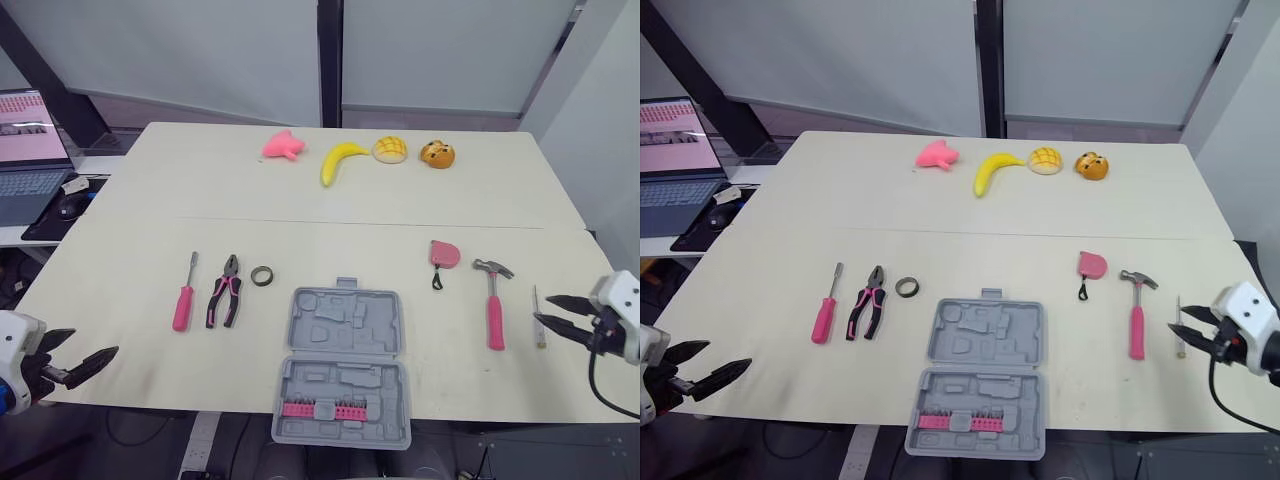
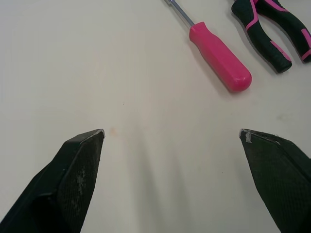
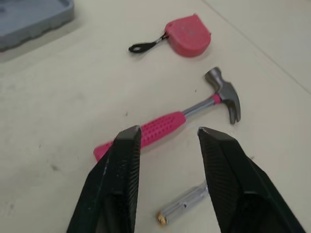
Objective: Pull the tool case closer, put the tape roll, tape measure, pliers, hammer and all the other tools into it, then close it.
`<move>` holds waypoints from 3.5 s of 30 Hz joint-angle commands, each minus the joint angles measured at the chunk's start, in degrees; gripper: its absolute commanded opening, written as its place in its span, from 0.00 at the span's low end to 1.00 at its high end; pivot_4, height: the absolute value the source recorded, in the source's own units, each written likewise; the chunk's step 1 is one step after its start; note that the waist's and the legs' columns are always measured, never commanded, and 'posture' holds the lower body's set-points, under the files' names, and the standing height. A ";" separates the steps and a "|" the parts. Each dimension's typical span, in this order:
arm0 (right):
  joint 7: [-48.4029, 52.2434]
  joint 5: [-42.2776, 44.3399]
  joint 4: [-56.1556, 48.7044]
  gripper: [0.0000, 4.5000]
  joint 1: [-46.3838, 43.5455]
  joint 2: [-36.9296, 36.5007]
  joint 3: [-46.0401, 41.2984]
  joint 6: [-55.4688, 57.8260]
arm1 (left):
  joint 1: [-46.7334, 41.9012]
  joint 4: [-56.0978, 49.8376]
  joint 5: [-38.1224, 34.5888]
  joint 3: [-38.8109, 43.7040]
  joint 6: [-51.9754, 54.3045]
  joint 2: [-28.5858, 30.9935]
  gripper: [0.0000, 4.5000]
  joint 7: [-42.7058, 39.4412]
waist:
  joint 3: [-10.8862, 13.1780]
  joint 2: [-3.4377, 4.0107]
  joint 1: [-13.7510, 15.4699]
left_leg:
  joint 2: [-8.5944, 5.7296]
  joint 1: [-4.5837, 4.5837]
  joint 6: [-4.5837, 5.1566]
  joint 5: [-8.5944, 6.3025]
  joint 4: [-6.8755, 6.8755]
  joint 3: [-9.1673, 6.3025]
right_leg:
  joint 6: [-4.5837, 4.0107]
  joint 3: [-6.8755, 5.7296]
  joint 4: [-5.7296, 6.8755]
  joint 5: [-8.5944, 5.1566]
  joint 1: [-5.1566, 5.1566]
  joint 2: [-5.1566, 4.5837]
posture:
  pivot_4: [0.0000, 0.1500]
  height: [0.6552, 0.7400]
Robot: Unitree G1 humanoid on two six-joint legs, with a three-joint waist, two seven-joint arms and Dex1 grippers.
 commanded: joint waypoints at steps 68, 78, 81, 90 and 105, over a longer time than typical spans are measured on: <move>-10.84 10.69 -29.60 1.00 -21.10 11.69 31.07 16.78 | -61.15 44.72 24.87 -44.40 -25.91 -15.55 0.80 -9.93 | 0.04 -0.07 0.22 | 0.03 -0.24 0.01 0.01 0.04 -0.13 | -0.07 -0.16 0.08 0.06 -0.23 0.10 | 1.00 1.00; -11.22 11.00 -30.31 1.00 -20.20 11.40 30.82 16.94 | -62.15 46.45 26.32 -44.02 -26.52 -17.07 0.61 -8.16 | 0.04 -0.07 0.26 | 0.03 -0.24 0.00 0.01 0.05 -0.13 | -0.06 -0.16 0.10 0.07 -0.23 0.10 | 1.00 1.00; -11.29 11.15 -30.60 1.00 -20.05 11.30 30.71 17.18 | -62.46 47.09 26.94 -44.20 -26.40 -17.62 0.38 -6.75 | 0.03 -0.07 0.26 | 0.03 -0.24 0.01 0.01 0.05 -0.14 | -0.06 -0.16 0.11 0.07 -0.23 0.10 | 1.00 1.00; -11.66 11.18 -31.13 1.00 -19.15 11.12 30.40 17.34 | -62.71 47.21 27.68 -43.96 -27.16 -16.74 0.01 -6.83 | 0.03 -0.08 0.24 | 0.03 -0.23 0.01 0.01 0.06 -0.13 | -0.06 -0.16 0.14 0.07 -0.23 0.10 | 1.00 1.00; -12.56 10.19 -31.67 1.00 -16.93 10.97 30.61 16.96 | -46.63 -2.77 8.15 -38.37 11.06 -14.05 0.01 -16.74 | 0.03 -0.08 0.14 | 0.05 -0.23 0.00 0.02 0.05 -0.14 | -0.06 -0.12 0.16 0.06 -0.22 0.08 | 1.00 1.00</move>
